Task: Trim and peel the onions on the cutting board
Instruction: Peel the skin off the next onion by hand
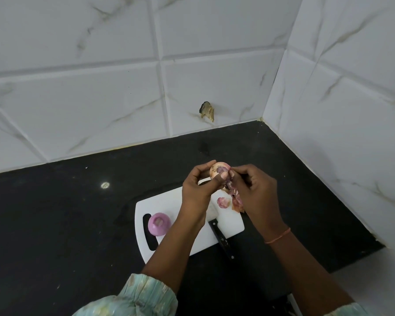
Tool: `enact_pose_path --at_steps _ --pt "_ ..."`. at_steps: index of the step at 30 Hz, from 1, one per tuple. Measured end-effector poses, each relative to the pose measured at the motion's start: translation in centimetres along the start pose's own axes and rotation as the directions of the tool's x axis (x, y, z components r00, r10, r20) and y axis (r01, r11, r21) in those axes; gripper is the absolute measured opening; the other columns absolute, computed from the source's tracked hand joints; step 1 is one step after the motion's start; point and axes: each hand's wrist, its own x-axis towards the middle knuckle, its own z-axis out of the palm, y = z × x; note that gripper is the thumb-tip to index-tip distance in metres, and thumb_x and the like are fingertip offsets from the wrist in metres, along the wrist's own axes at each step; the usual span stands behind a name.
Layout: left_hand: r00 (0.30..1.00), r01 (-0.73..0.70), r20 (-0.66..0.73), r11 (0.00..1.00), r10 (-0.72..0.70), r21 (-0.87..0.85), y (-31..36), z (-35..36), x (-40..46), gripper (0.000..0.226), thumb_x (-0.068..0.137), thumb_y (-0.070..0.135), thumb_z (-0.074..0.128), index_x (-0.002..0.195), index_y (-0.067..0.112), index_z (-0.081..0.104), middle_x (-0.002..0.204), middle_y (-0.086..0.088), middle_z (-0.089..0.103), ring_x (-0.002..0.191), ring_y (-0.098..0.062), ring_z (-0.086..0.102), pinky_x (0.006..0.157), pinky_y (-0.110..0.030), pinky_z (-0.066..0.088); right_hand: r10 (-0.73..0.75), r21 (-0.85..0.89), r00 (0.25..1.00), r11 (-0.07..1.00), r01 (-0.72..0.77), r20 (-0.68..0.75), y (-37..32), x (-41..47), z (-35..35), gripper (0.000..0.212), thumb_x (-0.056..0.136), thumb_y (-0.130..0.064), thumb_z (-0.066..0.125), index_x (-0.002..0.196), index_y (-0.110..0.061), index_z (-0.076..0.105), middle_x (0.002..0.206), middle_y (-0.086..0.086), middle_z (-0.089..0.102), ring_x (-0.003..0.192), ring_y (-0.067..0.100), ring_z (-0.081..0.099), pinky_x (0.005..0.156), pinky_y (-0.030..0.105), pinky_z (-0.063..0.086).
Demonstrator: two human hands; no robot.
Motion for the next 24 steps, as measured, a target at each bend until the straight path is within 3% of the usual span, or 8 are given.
enact_pose_path --at_steps 3,10,12,16,19,24 --pt "0.999 -0.019 -0.047 0.999 0.021 0.032 -0.2 0.4 0.0 0.036 0.078 0.015 0.082 0.111 0.019 0.070 0.103 0.008 0.072 0.103 -0.015 0.068 0.086 -0.039 0.060 0.019 -0.034 0.999 0.999 -0.020 -0.031 -0.4 -0.2 0.4 0.011 0.090 -0.014 0.065 0.098 -0.005 0.066 0.089 -0.003 0.067 0.079 -0.001 0.063 0.070 0.006 0.049" --pt "0.998 -0.006 -0.059 0.998 0.010 0.062 -0.6 0.5 -0.2 0.035 0.078 0.021 0.082 0.109 0.026 0.068 0.105 0.010 0.070 0.105 -0.020 0.068 0.089 -0.040 0.059 0.135 -0.131 0.990 0.983 -0.128 0.048 0.0 0.5 0.9 0.011 0.098 -0.010 0.051 0.106 -0.005 0.057 0.099 0.000 0.057 0.082 -0.003 0.055 0.071 -0.002 0.042" --pt "1.000 0.008 -0.025 0.999 -0.007 0.041 -0.4 0.4 -0.3 0.040 0.075 0.027 0.082 0.112 0.024 0.067 0.108 0.007 0.069 0.107 -0.022 0.068 0.090 -0.040 0.058 0.139 -0.167 0.989 0.978 -0.128 0.056 0.0 0.8 0.7 0.009 0.098 -0.009 0.050 0.105 -0.005 0.056 0.097 -0.003 0.054 0.081 -0.002 0.053 0.068 0.000 0.042" --pt "0.994 0.090 0.078 0.983 -0.078 -0.161 0.3 0.5 -0.6 0.053 0.071 0.028 0.078 0.120 0.012 0.063 0.119 -0.011 0.067 0.108 -0.027 0.069 0.086 -0.033 0.058 0.171 -0.215 0.985 0.964 -0.158 0.040 1.1 1.3 0.0 0.006 0.094 -0.005 0.055 0.098 -0.008 0.057 0.092 -0.002 0.057 0.084 0.007 0.055 0.072 0.013 0.046" --pt "0.985 0.142 0.134 0.953 -0.109 -0.267 0.7 0.6 -0.5 0.045 0.083 0.018 0.071 0.125 0.008 0.059 0.124 -0.017 0.065 0.111 -0.029 0.068 0.090 -0.032 0.057 0.180 -0.247 0.983 0.952 -0.181 -0.025 2.6 1.3 -1.0 0.009 0.090 -0.002 0.062 0.092 -0.011 0.062 0.089 0.001 0.064 0.081 0.008 0.059 0.073 0.019 0.052" --pt "0.976 0.184 0.163 0.946 -0.145 -0.266 0.6 0.8 -0.3 0.034 0.097 0.012 0.059 0.130 0.009 0.056 0.125 -0.014 0.067 0.116 -0.028 0.065 0.096 -0.033 0.055 0.214 -0.239 0.975 0.945 -0.222 -0.058 3.1 1.1 -1.7 0.023 0.090 0.005 0.056 0.107 -0.002 0.070 0.105 0.011 0.071 0.097 0.018 0.065 0.086 0.023 0.048"
